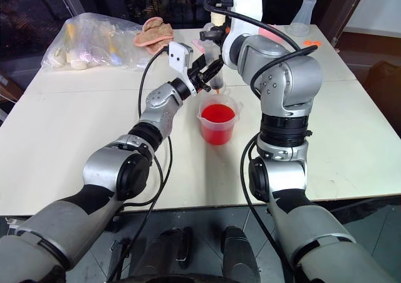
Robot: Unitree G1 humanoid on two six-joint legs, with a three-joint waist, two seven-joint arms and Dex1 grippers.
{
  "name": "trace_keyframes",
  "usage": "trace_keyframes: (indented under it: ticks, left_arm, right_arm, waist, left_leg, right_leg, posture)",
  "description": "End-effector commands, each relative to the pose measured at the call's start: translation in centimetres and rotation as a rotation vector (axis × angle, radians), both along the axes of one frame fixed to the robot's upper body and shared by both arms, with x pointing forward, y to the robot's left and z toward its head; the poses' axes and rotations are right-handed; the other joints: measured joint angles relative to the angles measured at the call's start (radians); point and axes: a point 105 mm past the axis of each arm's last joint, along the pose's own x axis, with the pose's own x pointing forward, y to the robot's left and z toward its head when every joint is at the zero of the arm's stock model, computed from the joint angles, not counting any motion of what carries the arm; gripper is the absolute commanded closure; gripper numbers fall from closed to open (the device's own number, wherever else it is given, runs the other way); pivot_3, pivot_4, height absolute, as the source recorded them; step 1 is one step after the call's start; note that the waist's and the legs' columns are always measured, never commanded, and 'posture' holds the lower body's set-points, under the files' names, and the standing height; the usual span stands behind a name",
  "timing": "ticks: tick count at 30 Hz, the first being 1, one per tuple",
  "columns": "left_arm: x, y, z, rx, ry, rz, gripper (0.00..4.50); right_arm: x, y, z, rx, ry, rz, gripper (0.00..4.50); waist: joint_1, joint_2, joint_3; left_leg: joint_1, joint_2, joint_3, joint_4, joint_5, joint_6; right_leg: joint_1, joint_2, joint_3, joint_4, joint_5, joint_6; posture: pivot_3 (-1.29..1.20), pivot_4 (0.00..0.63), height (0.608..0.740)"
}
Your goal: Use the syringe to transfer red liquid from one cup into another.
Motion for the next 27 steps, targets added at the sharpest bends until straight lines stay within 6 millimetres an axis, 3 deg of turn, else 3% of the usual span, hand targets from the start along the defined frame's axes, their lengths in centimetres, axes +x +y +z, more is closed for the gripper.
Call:
trace_keyframes:
  ticks: [1,10,14,19,20,27]
  left_arm:
    - [-0.2,1.0,7.0,-0.097,-0.176,0.033,2.95]
    - [-0.1,1.3,6.4,-0.077,-0.169,0.037,2.95]
    - [-0.1,1.5,6.5,-0.076,-0.170,0.043,2.95]
    - [0.1,1.7,6.6,-0.082,-0.169,0.053,2.95]
    - [0.1,1.8,6.6,-0.083,-0.170,0.055,2.95]
    - [0.0,1.8,7.2,-0.111,-0.166,0.048,2.95]
  right_arm:
    - [-0.3,2.2,-3.0,-0.012,0.130,0.109,4.45]
    - [-0.9,2.1,-0.9,0.008,0.073,0.136,4.45]
    - [-1.0,1.4,-0.1,0.005,0.063,0.114,2.92]
    - [-1.6,0.4,1.0,0.007,0.040,0.104,0.33]
    - [-1.8,0.1,1.2,0.007,0.036,0.101,0.04]
    - [-3.7,-3.2,2.7,0.025,-0.002,0.071,0.04]
  waist:
    - [0.000,0.000,0.000]
    - [0.000,0.000,0.000]
    - [-0.004,0.000,0.000]
    - [0.002,0.000,0.000]
    - [0.004,0.000,0.000]
    - [0.004,0.000,0.000]
  left_leg:
    - [0.000,0.000,0.000,0.000,0.000,0.000]
    - [0.000,0.000,0.000,0.000,0.000,0.000]
    - [0.000,0.000,0.000,0.000,0.000,0.000]
    - [0.000,0.000,0.000,0.000,0.000,0.000]
    - [0.000,0.000,0.000,0.000,0.000,0.000]
    - [0.000,0.000,0.000,0.000,0.000,0.000]
  right_leg:
    - [0.000,0.000,0.000,0.000,0.000,0.000]
    - [0.000,0.000,0.000,0.000,0.000,0.000]
    - [0.000,0.000,0.000,0.000,0.000,0.000]
    - [0.000,0.000,0.000,0.001,0.000,0.000]
    - [0.000,-0.001,0.000,0.001,0.000,0.000]
    - [0.000,-0.001,-0.001,0.000,0.000,0.000]
  posture:
    - [0.00,0.150,0.740]
    - [0.00,0.150,0.740]
    - [0.00,0.150,0.740]
    - [0.00,0.150,0.740]
    - [0.00,0.150,0.740]
    - [0.00,0.150,0.740]
